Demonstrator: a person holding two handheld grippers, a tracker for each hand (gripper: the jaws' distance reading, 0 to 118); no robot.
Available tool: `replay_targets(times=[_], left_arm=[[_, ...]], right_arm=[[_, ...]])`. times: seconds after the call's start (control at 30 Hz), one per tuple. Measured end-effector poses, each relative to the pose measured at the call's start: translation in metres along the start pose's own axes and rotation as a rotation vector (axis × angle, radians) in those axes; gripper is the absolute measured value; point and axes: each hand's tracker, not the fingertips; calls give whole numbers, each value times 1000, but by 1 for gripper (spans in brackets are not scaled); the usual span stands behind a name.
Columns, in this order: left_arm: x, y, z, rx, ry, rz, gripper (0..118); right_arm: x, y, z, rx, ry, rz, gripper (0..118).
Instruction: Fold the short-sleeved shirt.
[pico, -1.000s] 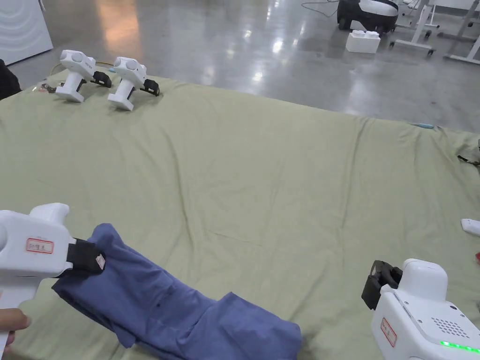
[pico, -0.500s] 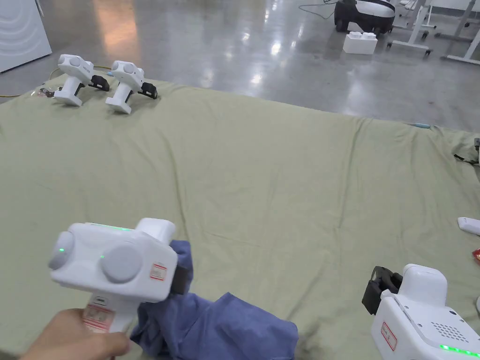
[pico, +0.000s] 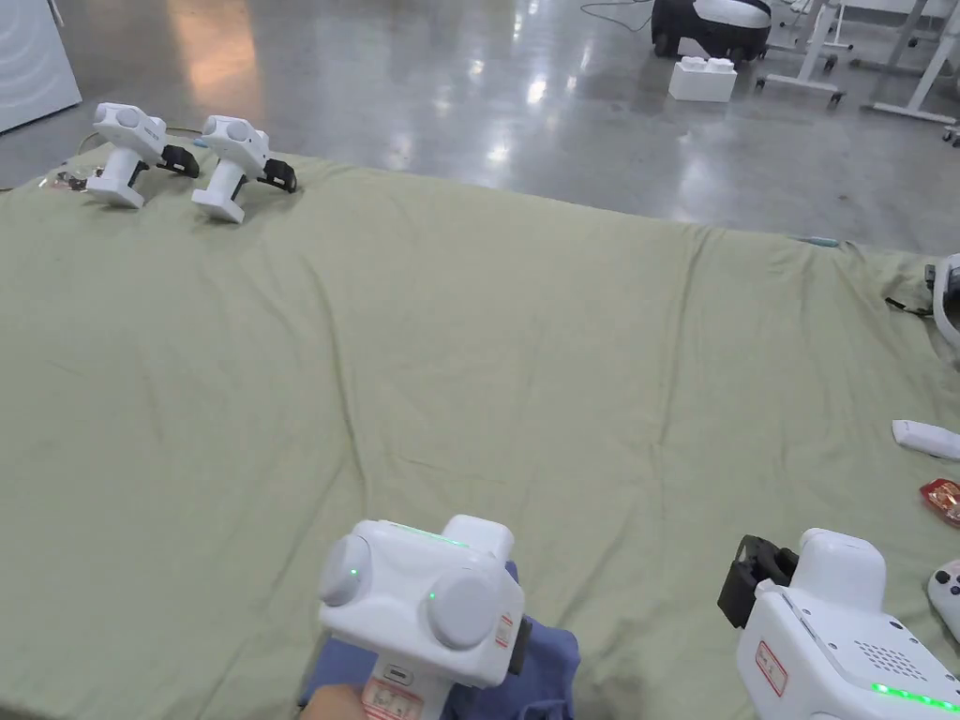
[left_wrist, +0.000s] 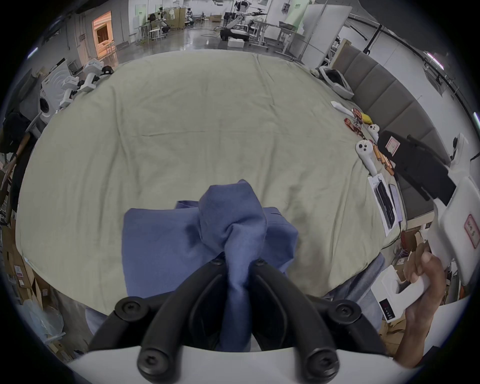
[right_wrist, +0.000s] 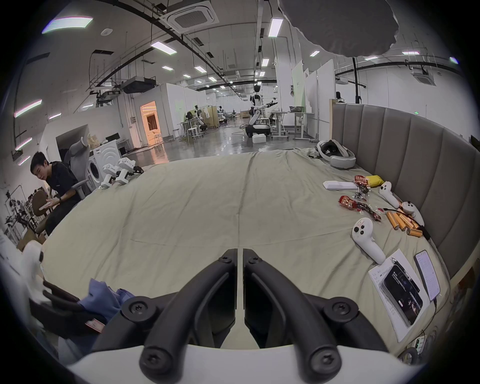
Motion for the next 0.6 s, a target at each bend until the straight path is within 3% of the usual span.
replay_targets(times=[0.23, 0.27, 0.3, 0.4, 0.6], left_arm=[[7, -1, -26, -14, -29, 52, 18], [5, -1, -27, -20, -42, 59, 27], [3, -1, -26, -29, -69, 68, 43], [-8, -2, -18, -39, -179, 102, 65], [-36, 3, 11, 27, -244, 158, 65]], right_arm=[[2, -3, -1, -13, -5, -5, 6], [3, -3, -2, -16, -4, -6, 6], [3, -4, -2, -18, -4, -6, 6], [4, -5, -2, -23, -5, -6, 6], [7, -6, -4, -33, -8, -8, 6]])
